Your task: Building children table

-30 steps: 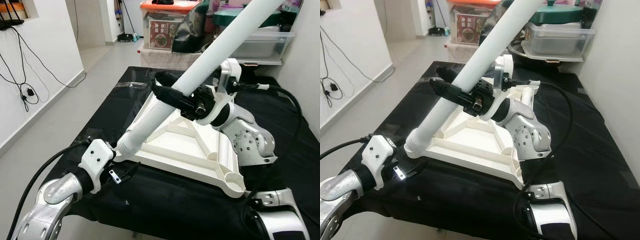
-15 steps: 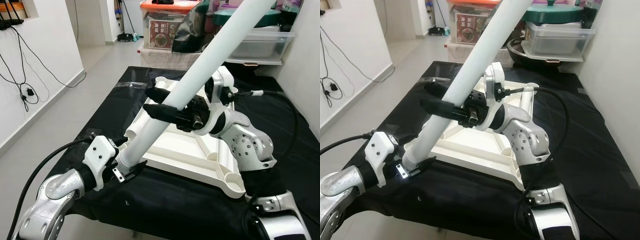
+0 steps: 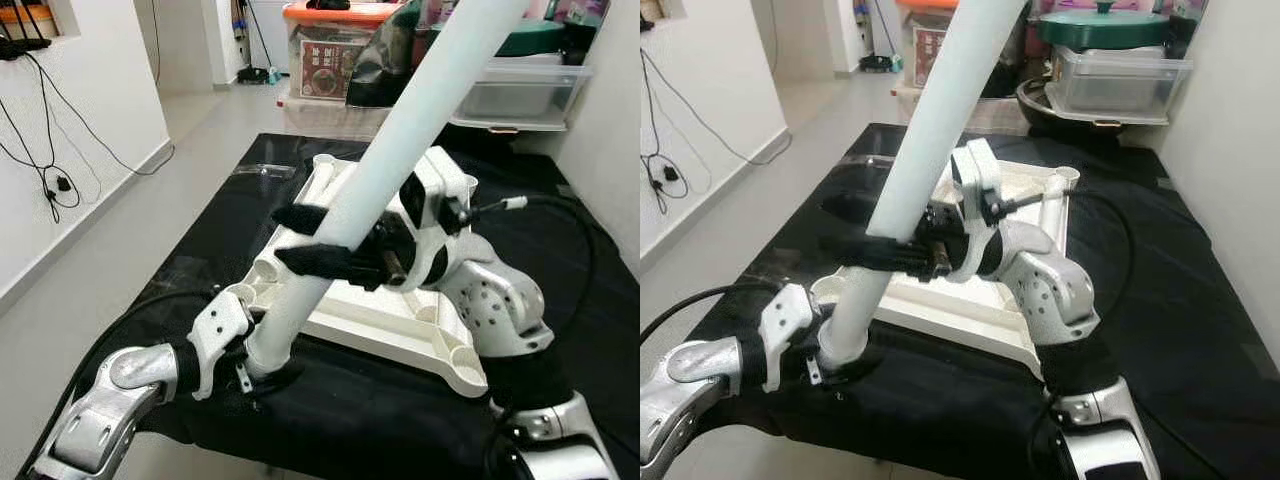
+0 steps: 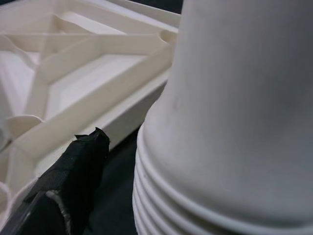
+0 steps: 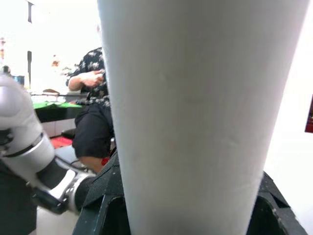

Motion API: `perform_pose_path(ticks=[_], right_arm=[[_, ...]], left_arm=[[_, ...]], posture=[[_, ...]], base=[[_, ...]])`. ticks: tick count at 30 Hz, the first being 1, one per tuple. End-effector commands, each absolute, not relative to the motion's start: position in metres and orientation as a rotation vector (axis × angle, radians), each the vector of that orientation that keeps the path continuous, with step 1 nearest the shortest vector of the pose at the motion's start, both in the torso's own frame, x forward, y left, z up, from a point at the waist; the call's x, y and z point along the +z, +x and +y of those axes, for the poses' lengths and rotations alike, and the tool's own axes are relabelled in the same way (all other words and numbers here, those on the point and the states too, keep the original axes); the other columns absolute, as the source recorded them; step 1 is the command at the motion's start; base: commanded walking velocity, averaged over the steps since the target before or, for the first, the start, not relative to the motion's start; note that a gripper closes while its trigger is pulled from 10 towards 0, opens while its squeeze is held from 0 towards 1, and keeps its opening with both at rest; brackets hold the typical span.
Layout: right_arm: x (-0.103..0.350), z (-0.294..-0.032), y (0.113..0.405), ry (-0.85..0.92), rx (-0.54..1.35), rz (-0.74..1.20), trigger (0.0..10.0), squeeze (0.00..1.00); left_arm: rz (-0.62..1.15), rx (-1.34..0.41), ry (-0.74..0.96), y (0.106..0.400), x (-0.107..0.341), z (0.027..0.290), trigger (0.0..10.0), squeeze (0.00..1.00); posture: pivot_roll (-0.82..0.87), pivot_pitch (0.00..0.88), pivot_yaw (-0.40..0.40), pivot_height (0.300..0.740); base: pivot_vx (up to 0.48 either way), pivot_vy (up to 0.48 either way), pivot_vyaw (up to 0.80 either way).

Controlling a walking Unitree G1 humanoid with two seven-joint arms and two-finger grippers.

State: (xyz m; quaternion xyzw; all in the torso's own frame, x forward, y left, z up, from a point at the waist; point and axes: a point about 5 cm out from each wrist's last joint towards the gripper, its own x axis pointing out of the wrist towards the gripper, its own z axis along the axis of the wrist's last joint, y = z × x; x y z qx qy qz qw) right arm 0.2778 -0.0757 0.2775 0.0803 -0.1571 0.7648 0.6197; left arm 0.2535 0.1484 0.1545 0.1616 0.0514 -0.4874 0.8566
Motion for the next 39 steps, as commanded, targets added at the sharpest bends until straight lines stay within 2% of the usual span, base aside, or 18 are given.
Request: perform_pose_path(ticks=[1,4,16,17,18,19,20,29,37,38,39], right_arm=[[0.276,-0.070,0.268,0.189,1.849,-0.343,0.0,0.00],[0.271,-0.065,0.266,0.157,1.865,-0.309,0.0,0.00],[0.265,-0.054,0.265,0.124,1.856,-0.288,0.0,0.00],[0.265,-0.054,0.265,0.127,1.855,-0.288,0.0,0.00],[0.265,-0.054,0.265,0.127,1.855,-0.288,0.0,0.00],[0.266,-0.054,0.265,0.128,1.852,-0.289,0.0,0.00],[0.266,-0.054,0.265,0.129,1.849,-0.290,0.0,0.00],[0.271,-0.058,0.270,0.142,1.790,-0.326,0.0,0.00],[0.270,-0.059,0.278,0.173,1.669,-0.319,0.0,0.00],[0.268,-0.058,0.284,0.182,1.603,-0.288,10.0,0.00],[0.268,-0.058,0.284,0.182,1.603,-0.288,10.0,0.00]], left_arm=[[0.102,-1.022,0.413,0.258,0.160,0.152,10.0,0.00],[0.070,-1.057,0.491,0.263,0.169,0.146,10.0,0.00],[-0.017,-1.058,0.497,0.267,0.176,0.129,9.8,0.00],[-0.024,-1.053,0.489,0.266,0.175,0.128,6.6,0.00],[-0.024,-1.053,0.489,0.266,0.175,0.128,6.6,0.00],[-0.033,-1.047,0.474,0.266,0.174,0.127,1.5,0.00],[-0.042,-1.048,0.459,0.265,0.174,0.126,0.0,0.00],[-0.073,-0.996,0.390,0.265,0.174,0.128,0.0,0.00],[-0.060,-0.941,0.408,0.268,0.171,0.132,0.0,0.00],[-0.059,-0.925,0.413,0.269,0.171,0.134,10.0,0.00],[-0.059,-0.925,0.413,0.269,0.171,0.134,10.0,0.00]], posture=[[0.11,0.000,-0.039,0.740],[0.11,0.000,-0.038,0.740],[0.10,0.000,-0.042,0.740],[0.10,0.000,-0.042,0.740],[0.10,0.000,-0.042,0.740],[0.10,0.000,-0.042,0.740],[0.10,0.000,-0.045,0.740],[0.10,0.000,-0.040,0.740],[0.10,0.000,-0.045,0.740],[0.09,0.000,-0.042,0.740],[0.09,0.000,-0.042,0.740]], base=[[0.000,0.000,0.00],[0.000,0.000,0.00],[0.000,0.000,0.00],[0.000,0.000,0.00],[0.000,0.000,0.00],[0.000,0.000,0.00],[0.000,0.000,0.00],[0.000,0.000,0.00],[0.000,0.000,0.00],[0.000,0.000,0.00],[0.000,0.000,0.00]])
